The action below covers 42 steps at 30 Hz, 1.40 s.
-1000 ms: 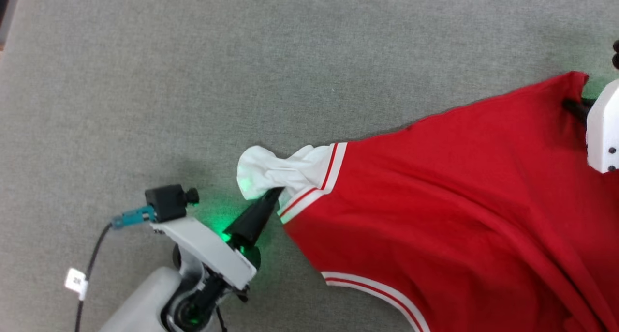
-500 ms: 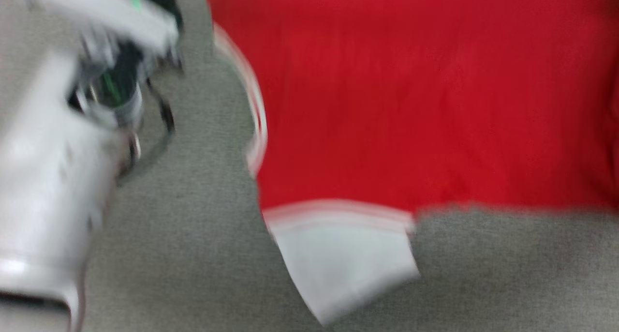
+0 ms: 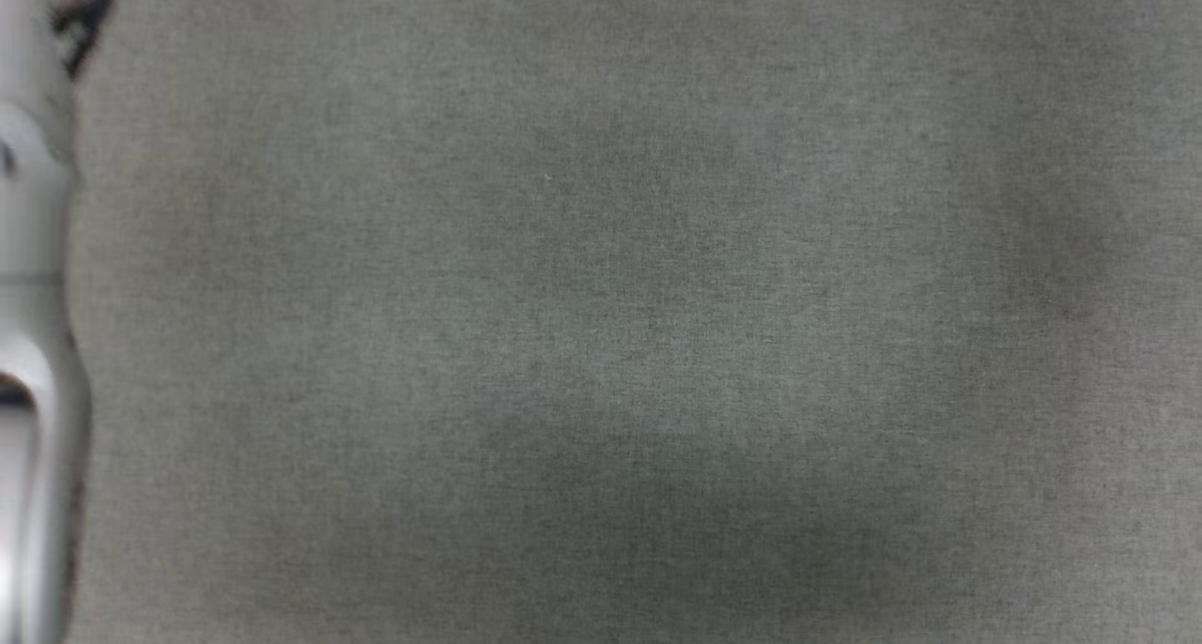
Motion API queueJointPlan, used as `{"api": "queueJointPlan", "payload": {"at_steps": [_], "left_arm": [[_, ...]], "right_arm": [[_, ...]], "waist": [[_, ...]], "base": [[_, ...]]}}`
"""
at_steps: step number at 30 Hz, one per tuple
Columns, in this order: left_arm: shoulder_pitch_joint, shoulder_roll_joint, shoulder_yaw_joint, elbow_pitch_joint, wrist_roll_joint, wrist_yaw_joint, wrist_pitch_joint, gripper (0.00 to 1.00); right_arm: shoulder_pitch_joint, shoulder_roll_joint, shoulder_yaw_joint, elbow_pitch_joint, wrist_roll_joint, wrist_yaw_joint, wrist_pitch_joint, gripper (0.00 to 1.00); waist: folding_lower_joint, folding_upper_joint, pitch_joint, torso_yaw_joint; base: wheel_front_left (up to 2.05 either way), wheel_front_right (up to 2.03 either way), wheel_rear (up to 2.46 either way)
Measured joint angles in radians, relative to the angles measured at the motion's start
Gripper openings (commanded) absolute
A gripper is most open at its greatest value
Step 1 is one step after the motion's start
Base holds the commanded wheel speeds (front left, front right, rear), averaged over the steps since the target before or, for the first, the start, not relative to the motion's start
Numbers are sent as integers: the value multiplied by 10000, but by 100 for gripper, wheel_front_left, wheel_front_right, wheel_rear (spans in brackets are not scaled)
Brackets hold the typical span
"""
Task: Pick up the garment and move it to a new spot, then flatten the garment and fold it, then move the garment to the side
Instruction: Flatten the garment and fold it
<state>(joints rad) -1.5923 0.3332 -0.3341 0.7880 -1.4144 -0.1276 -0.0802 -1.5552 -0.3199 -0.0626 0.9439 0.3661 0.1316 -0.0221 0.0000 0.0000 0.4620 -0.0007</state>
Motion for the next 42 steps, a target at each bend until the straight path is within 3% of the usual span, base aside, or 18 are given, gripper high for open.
{"api": "queueJointPlan", "payload": {"at_steps": [5,10,15,21,25,31,35,42], "left_arm": [[2154,-2,-274,-1183,-489,0,144,0],[5178,198,-681,-2871,-780,0,-140,0],[8144,474,-1231,-4460,-761,0,-713,0],[10508,1034,-1620,-6318,-807,0,-1158,0],[11905,1641,-1810,-7409,-458,0,-1457,0],[13973,2410,-1998,-8681,-82,0,-1668,0],[15080,2798,-1789,-9432,157,6,-1755,0],[16750,3145,-1185,-10960,558,453,-1799,0]], "right_arm": [[1065,79,558,134,531,-2,-2,0],[3154,-90,1735,-788,1655,-4,654,0],[5642,-878,2679,-2460,2940,-4,1641,0],[8259,-1941,2729,-4635,3837,-4,2531,0],[9958,-2452,2456,-5937,3868,-4,3009,0],[12600,-2617,1187,-7779,3862,-4,4052,0],[14141,-2336,238,-9164,3804,-4,4826,0],[16375,-1522,-1436,-11446,3425,-4,6130,0]], "waist": [[0,0,-160,54],[0,0,-362,82],[0,0,-641,80],[0,0,-1029,100],[0,0,-1381,109],[0,0,-2035,182],[0,0,-2406,263],[0,0,-2661,368]], "base": [[0,0,0],[0,0,0],[0,0,0],[0,0,0],[0,0,0],[0,0,0],[0,0,0],[0,0,0]]}}
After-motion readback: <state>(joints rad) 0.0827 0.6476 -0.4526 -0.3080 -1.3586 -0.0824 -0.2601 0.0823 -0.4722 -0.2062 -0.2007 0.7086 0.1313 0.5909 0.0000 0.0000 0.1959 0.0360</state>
